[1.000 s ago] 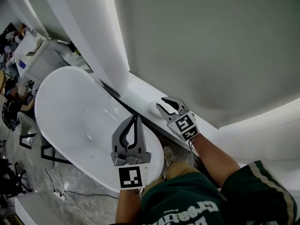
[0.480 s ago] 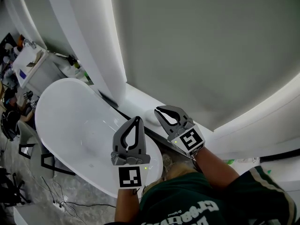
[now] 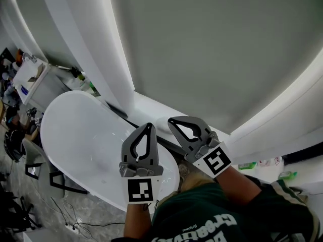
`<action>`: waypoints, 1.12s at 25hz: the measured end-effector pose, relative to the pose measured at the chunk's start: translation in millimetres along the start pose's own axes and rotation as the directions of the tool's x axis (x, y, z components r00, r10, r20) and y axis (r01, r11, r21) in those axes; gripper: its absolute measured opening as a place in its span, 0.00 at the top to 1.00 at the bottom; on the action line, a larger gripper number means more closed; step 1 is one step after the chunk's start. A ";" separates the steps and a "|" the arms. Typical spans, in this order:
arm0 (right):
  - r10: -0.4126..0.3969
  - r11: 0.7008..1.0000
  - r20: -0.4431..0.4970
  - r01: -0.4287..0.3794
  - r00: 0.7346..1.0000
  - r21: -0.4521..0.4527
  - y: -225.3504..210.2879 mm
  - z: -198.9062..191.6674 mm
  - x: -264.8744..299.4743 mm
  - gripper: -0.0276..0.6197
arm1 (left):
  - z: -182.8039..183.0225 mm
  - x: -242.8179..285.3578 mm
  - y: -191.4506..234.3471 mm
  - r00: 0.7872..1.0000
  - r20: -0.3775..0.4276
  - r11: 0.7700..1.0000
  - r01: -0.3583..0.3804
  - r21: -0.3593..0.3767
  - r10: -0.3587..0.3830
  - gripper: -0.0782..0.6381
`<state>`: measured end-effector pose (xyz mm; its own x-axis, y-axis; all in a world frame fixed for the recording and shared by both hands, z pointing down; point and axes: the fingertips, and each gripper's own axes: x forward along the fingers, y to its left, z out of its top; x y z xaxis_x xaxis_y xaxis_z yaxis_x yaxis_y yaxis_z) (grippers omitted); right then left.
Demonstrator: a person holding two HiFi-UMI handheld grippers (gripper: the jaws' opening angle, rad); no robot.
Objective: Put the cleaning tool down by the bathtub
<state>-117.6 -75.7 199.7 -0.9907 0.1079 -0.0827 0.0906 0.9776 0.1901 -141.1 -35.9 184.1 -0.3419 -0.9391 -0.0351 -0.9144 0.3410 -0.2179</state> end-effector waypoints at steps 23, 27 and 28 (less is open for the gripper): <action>-0.046 0.999 0.011 0.046 0.999 -0.014 -4.1 14.6 -17.8 0.94 | 10.3 1.4 -12.0 0.997 0.031 0.998 0.064 0.002 -0.064 0.88; -0.039 0.999 0.001 0.039 0.999 -0.012 -2.6 11.4 -17.6 0.94 | 9.0 3.4 -13.2 0.997 0.024 0.997 0.073 0.014 -0.073 0.88; -0.039 0.999 0.002 0.039 0.999 -0.010 -3.3 11.0 -18.3 0.94 | 8.6 3.9 -14.2 0.997 0.022 0.997 0.074 0.018 -0.074 0.88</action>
<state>-98.7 -78.9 189.8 -0.9933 0.0700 -0.0917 0.0509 0.9793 0.1960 -127.6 -44.7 178.6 -0.2683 -0.9625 -0.0399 -0.9331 0.2700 -0.2377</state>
